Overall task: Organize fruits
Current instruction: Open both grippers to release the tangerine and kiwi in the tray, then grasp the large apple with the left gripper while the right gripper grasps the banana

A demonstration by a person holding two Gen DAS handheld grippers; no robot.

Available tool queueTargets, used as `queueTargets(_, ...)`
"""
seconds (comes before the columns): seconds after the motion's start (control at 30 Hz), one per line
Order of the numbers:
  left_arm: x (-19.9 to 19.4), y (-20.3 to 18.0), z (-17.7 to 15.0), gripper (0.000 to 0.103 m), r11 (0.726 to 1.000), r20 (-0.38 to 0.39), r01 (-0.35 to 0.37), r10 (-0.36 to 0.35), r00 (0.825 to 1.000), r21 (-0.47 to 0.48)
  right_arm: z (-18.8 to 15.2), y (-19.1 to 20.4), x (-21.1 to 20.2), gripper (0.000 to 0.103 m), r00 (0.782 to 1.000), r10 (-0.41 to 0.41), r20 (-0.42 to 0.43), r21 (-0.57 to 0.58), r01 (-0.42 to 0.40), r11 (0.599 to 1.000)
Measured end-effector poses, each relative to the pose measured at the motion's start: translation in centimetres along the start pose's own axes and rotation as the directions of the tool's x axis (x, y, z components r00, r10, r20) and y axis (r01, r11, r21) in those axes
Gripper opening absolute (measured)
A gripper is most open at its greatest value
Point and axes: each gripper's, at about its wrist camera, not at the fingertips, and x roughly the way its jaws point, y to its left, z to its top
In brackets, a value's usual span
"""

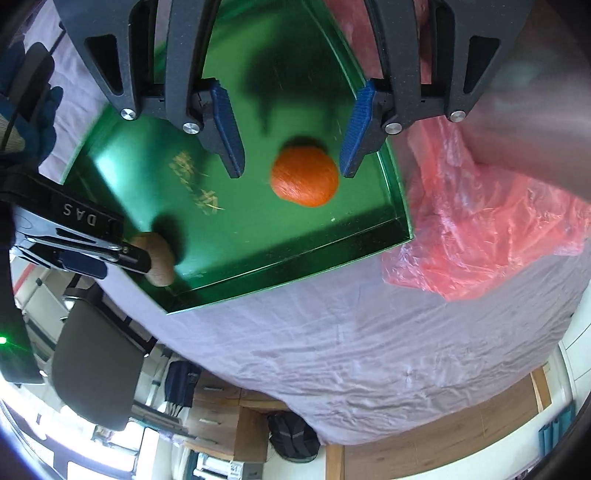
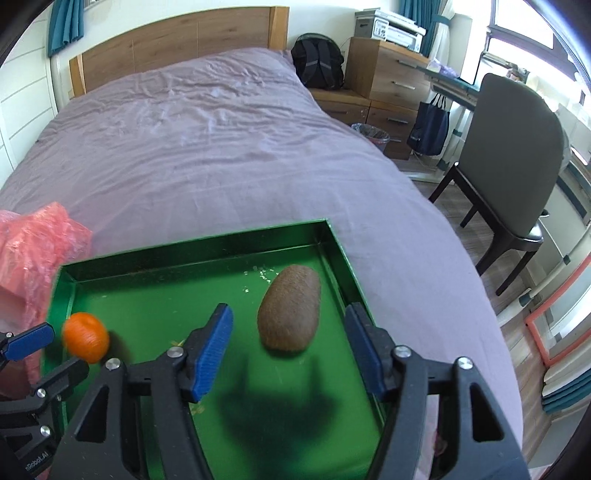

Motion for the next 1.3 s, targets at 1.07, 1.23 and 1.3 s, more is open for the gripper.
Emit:
queueTargets(1.07,-26.2,19.1,-25.3,0.060,0.984,0.127,-0.170,0.177,0.976,-0.061,-18.0,26.2,-25.8,0.081,0.947,0.317,0.041,-0.314,-0.289,0.904)
queueTargets(1.23,-25.9,26.6,-27.7,0.061,0.957,0.092,-0.223,0.243,0.966,-0.188,-18.3,33.5,-24.7,0.081,0.922,0.388,-0.010,-0.387,-0.361,0.848)
queueTargets(1.3,-25.6,29.5,-28.4,0.063,0.942,0.074,-0.239,0.263,0.962,-0.238,-18.2,36.2,-23.9,0.081,0.912,0.409,-0.027,-0.409,-0.383,0.828)
